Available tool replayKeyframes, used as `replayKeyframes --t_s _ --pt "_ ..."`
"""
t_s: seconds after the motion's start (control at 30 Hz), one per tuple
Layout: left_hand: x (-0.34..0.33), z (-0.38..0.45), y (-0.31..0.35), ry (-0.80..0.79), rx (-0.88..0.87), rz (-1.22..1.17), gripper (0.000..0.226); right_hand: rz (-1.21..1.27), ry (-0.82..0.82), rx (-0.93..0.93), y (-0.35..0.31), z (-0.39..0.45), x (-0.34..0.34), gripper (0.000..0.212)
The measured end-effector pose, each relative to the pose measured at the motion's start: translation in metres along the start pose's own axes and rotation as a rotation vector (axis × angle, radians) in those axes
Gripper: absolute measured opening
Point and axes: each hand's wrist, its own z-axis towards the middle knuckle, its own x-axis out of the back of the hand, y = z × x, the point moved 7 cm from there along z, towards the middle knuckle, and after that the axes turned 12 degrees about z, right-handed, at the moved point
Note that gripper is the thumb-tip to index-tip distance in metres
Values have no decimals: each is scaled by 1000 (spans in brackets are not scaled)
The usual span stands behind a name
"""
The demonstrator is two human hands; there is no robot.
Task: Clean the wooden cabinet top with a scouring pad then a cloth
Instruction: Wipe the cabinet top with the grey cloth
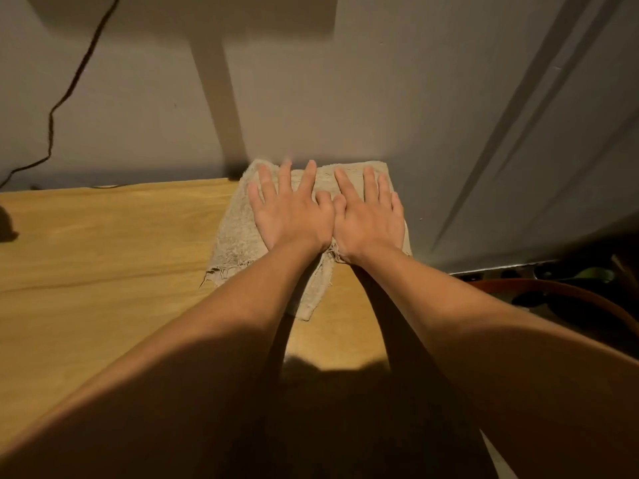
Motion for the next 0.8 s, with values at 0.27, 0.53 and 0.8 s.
replayKeyframes --t_s 0.27,0.53,0.8 --pt "13 -3 3 135 45 -58 55 15 -12 31 0 10 5 53" --pt "-1 -12 5 -11 -67 38 70 52 -30 29 9 -23 7 53" --pt "2 -59 8 -15 -143 50 66 90 -27 22 23 -75 8 53"
